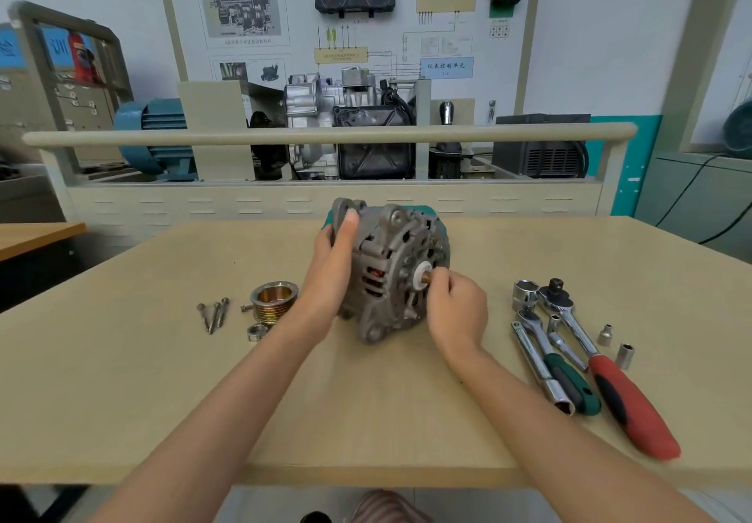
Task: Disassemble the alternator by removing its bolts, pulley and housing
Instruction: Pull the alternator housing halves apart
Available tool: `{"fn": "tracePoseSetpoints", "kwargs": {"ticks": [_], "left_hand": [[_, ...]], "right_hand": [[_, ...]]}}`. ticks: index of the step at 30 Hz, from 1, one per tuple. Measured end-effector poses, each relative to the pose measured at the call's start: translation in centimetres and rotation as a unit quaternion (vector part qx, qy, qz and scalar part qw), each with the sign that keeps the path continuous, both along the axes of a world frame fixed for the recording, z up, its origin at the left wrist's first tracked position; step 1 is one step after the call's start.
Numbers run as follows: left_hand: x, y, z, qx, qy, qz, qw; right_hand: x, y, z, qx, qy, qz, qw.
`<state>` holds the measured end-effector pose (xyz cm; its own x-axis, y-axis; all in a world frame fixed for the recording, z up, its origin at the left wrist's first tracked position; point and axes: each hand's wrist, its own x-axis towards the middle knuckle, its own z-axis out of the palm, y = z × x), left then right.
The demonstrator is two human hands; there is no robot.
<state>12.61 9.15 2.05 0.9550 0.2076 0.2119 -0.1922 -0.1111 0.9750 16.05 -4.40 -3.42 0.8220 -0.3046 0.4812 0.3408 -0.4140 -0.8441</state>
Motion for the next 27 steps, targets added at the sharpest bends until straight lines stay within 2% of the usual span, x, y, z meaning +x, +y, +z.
{"fn": "tracePoseSetpoints", "kwargs": {"ticks": [2, 4, 6, 11, 12, 14, 15, 17, 21, 27], "left_hand": [[0.8, 0.4, 0.8, 0.025, 0.030, -0.010, 0.999], [1.5, 0.8, 1.6, 0.039, 0.047, -0.025, 0.998], [1.9, 0.8, 2.6, 0.019, 0.057, -0.038, 0.997], [2.5, -0.4, 4.9, 0.024, 0.041, 0.000, 0.999], [2.6, -0.6, 5.0, 0.011, 0.050, 0.020, 0.998], [3.0, -0.8, 4.6, -0.023, 0.042, 0.053, 0.997], [3.0, -0.8, 4.5, -0.031, 0.025, 0.065, 0.997], [3.0, -1.0, 4.2, -0.044, 0.001, 0.074, 0.996], [2.8, -0.4, 3.2, -0.080, -0.024, 0.085, 0.993], [2.0, -0.2, 2.6, -0.109, -0.064, 0.052, 0.991]], "right_hand": [[-0.5, -0.2, -0.1, -0.098, -0.056, 0.000, 0.994], [-0.9, -0.2, 0.1, -0.166, -0.159, -0.006, 0.973], [-1.0, -0.1, 0.5, -0.139, -0.232, -0.033, 0.962], [0.9, -1.0, 2.0, 0.010, -0.129, -0.129, 0.983], [1.3, -1.2, 2.3, 0.042, -0.084, -0.099, 0.991], [2.0, -0.9, 2.4, 0.127, 0.030, 0.051, 0.990], [2.2, -0.5, 2.4, 0.174, 0.081, 0.127, 0.973], [2.7, 0.1, 2.4, 0.240, 0.136, 0.202, 0.940], [2.9, 0.3, 2.7, 0.273, 0.138, 0.239, 0.921], [2.0, 0.1, 2.8, 0.288, 0.076, 0.191, 0.935]]}}
